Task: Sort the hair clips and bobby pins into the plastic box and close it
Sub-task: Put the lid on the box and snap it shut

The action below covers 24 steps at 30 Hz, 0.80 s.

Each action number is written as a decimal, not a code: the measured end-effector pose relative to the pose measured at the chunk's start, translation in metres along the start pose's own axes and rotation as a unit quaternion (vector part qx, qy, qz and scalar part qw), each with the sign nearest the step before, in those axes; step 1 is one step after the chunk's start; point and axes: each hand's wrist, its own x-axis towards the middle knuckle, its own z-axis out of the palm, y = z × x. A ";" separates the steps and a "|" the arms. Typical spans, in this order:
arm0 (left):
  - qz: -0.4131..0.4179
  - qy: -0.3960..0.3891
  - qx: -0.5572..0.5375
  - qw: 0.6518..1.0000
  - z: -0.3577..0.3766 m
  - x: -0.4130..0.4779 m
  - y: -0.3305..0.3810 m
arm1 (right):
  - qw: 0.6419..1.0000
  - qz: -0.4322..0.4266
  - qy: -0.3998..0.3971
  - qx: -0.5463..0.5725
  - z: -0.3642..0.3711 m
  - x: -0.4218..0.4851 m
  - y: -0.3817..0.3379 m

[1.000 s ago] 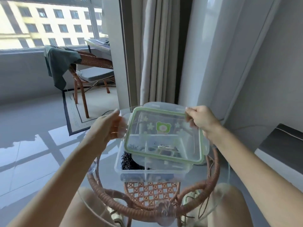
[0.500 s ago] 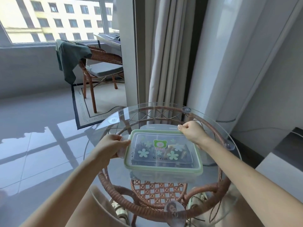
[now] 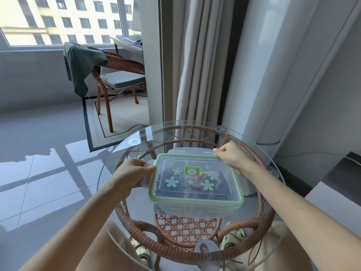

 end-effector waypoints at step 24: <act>0.257 0.247 0.359 0.863 0.015 -0.010 -0.021 | 0.961 -0.050 0.158 -0.219 -0.009 -0.096 0.029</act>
